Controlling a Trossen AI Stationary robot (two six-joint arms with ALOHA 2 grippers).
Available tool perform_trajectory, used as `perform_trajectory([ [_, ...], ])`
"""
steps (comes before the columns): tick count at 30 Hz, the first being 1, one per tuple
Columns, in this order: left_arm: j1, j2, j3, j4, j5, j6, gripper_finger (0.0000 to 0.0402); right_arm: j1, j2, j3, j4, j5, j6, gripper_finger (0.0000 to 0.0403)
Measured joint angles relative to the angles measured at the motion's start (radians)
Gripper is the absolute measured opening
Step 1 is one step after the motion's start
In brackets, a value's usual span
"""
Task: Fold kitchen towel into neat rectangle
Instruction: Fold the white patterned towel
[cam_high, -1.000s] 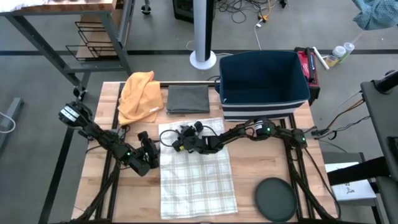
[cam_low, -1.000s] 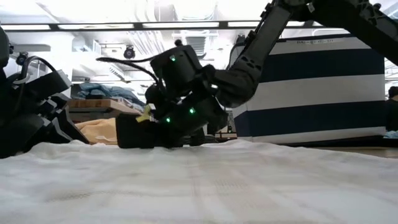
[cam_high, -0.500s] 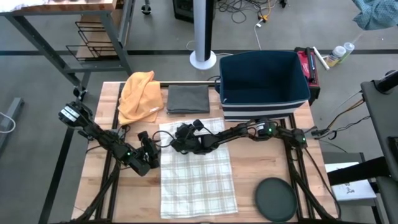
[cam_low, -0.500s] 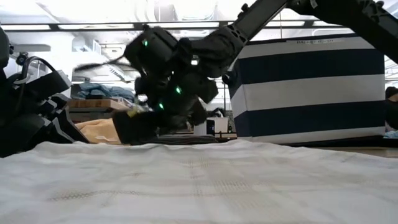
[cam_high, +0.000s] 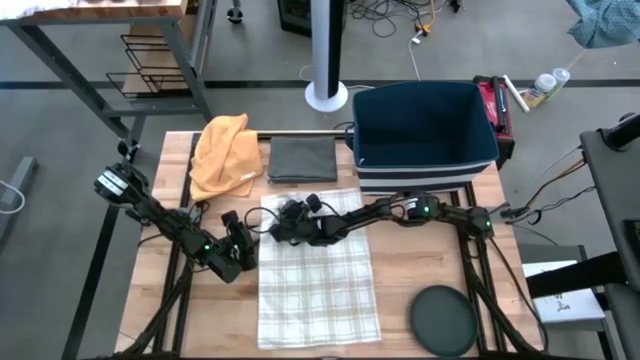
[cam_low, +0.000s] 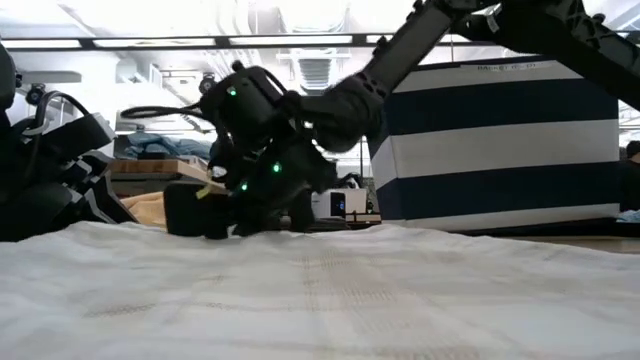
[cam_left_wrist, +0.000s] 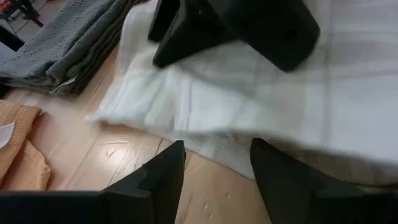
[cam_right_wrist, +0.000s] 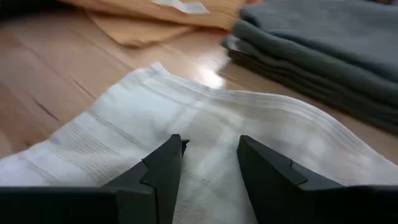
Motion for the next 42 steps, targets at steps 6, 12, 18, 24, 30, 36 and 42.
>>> perform_trajectory([
  [6, 0.000, 0.000, -0.001, 0.002, -0.003, 0.000, 0.0183, 0.015, -0.019, 0.056, -0.109, 0.080, -0.003, 0.0166],
  [12, 0.000, 0.000, -0.001, 0.003, -0.002, 0.000, 0.0175, 0.016, -0.026, 0.080, -0.086, 0.053, -0.008, 0.0172],
  [18, 0.000, 0.000, -0.001, 0.003, -0.002, 0.000, 0.0178, 0.029, -0.025, 0.074, -0.012, -0.109, -0.016, 0.0172],
  [24, 0.000, 0.000, -0.001, 0.002, -0.003, 0.000, 0.0183, 0.115, -0.025, 0.064, 0.030, -0.121, -0.019, 0.0168],
  [30, 0.000, 0.000, 0.000, 0.000, -0.002, 0.004, 0.0175, 0.193, -0.024, 0.061, 0.047, -0.049, -0.059, 0.0167],
  [36, 0.000, 0.000, 0.000, -0.005, -0.001, 0.004, 0.0181, 0.229, -0.020, 0.018, 0.045, -0.014, -0.041, 0.0167],
  [42, 0.000, -0.001, 0.002, -0.023, -0.008, 0.008, 0.0185, 0.277, -0.020, -0.019, 0.044, -0.017, 0.009, 0.0161],
])
